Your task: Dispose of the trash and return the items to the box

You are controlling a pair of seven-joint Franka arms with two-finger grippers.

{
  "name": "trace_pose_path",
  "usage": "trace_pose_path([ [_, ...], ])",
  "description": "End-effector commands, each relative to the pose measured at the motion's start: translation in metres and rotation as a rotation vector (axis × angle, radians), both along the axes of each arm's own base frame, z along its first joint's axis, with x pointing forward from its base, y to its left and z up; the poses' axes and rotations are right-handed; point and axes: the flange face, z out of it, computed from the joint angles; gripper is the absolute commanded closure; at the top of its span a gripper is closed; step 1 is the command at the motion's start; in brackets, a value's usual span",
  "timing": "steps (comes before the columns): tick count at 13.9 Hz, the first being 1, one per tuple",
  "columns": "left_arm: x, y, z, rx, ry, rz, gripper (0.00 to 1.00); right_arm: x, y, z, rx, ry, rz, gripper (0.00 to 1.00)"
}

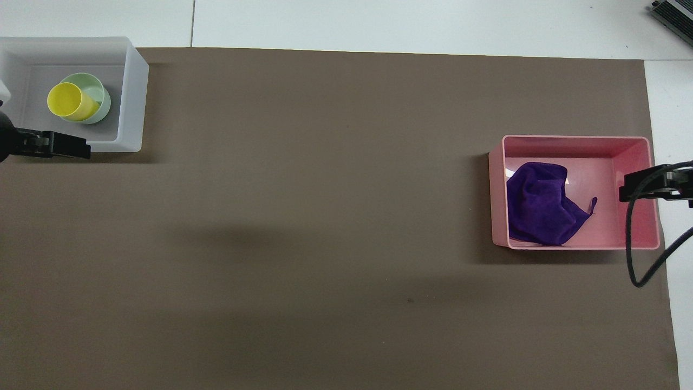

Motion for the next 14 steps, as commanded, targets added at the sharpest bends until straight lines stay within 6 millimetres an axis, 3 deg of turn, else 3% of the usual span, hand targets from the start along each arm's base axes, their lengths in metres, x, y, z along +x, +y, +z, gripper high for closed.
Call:
trace_pose_path([
  [1, 0.002, -0.001, 0.005, 0.018, 0.024, -0.016, 0.0, 0.001, -0.015, -0.003, 0.023, 0.007, 0.0, 0.0],
  [7, 0.0, 0.003, 0.013, 0.057, 0.033, -0.019, 0.0, -0.002, -0.008, -0.001, 0.025, 0.001, 0.011, 0.0],
  [9, -0.002, -0.008, 0.022, 0.069, 0.029, -0.043, 0.0, -0.002, -0.008, 0.0, 0.024, -0.001, 0.022, 0.0],
  [14, -0.015, -0.01, 0.025, 0.066, 0.077, -0.047, 0.0, -0.004, -0.006, -0.001, 0.022, 0.0, 0.02, 0.0],
])
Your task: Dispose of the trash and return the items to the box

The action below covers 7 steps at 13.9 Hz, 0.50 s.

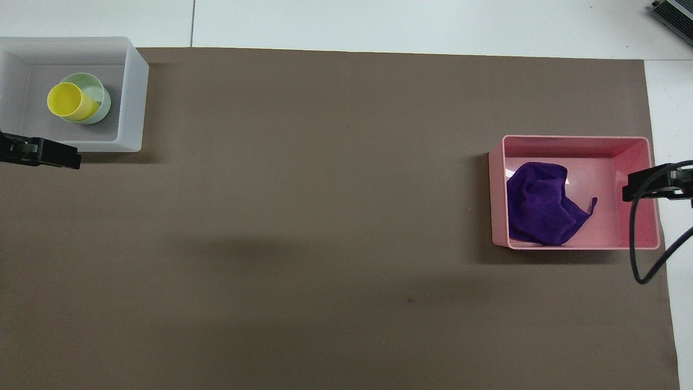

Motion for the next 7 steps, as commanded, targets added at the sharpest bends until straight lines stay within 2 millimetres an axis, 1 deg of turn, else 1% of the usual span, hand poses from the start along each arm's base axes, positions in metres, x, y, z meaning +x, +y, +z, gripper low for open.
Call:
trace_pose_path([
  [1, -0.0018, -0.0005, 0.002, 0.019, 0.016, -0.009, 0.0, -0.0045, 0.0001, 0.0007, 0.018, -0.004, 0.033, 0.0],
  [3, -0.001, 0.0006, 0.0014, 0.013, 0.015, -0.009, 0.0, -0.0045, 0.0017, 0.0007, 0.018, -0.004, 0.033, 0.0],
  [6, -0.0028, -0.001, 0.0002, 0.014, 0.024, -0.012, 0.0, -0.0048, -0.0011, 0.0006, 0.021, -0.003, 0.032, 0.0],
  [7, -0.003, -0.0002, -0.0001, 0.014, 0.023, -0.012, 0.0, -0.0045, 0.0011, 0.0007, 0.02, -0.004, 0.038, 0.0],
])
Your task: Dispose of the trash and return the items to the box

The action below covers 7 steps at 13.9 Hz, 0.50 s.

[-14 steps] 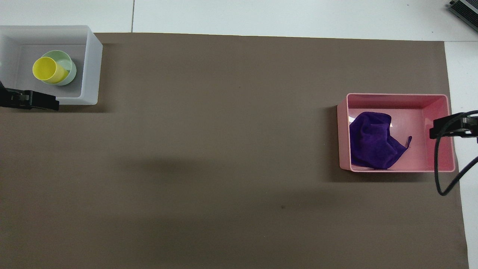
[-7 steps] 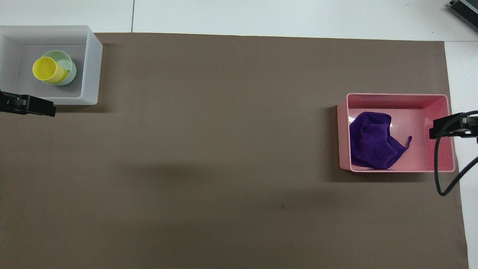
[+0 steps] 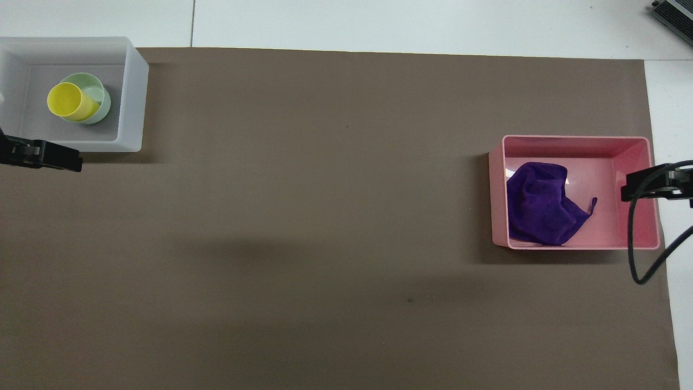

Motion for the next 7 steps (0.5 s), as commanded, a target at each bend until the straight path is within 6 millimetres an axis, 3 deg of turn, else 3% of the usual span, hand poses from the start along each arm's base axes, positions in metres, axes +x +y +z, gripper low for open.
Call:
trace_pose_path([
  [1, -0.0029, 0.0015, 0.0005, 0.013, 0.016, -0.009, 0.0, -0.005, -0.0001, -0.0007, 0.022, -0.001, 0.034, 0.0],
  [7, -0.006, -0.0049, -0.0033, -0.011, 0.031, -0.005, 0.0, -0.0108, 0.0038, -0.0081, 0.042, 0.015, 0.045, 0.0],
])
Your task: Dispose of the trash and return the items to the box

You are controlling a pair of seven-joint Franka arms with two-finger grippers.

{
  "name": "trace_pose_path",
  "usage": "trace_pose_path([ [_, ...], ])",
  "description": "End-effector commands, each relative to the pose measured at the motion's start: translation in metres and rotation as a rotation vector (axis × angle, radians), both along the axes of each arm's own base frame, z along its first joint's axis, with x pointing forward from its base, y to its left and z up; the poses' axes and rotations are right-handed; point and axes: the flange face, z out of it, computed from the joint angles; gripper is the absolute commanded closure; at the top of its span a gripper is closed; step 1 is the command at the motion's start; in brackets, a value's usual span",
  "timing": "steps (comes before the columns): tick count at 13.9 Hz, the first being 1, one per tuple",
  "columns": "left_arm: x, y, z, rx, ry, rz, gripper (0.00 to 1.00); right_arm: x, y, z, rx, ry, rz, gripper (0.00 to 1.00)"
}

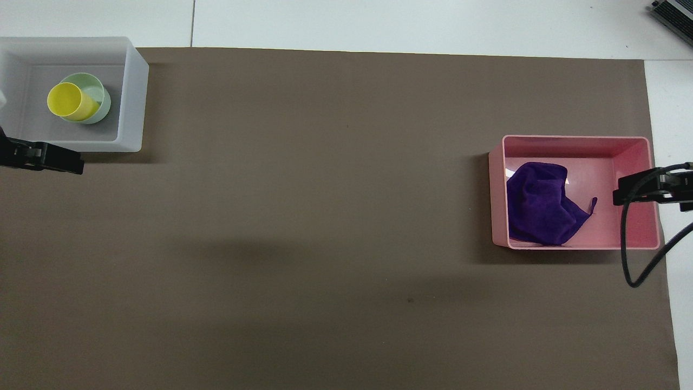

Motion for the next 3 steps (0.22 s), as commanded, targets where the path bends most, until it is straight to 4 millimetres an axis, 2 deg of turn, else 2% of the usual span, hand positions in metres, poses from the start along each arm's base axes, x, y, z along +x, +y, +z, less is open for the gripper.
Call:
trace_pose_path([
  [1, -0.0048, -0.0044, -0.0004, -0.007, 0.016, -0.005, 0.0, -0.0077, -0.0009, 0.001, 0.02, -0.011, 0.065, 0.0],
  [3, -0.0036, -0.0003, -0.0024, -0.008, 0.011, 0.002, 0.0, -0.0062, -0.0029, 0.0009, 0.016, -0.023, 0.067, 0.0],
])
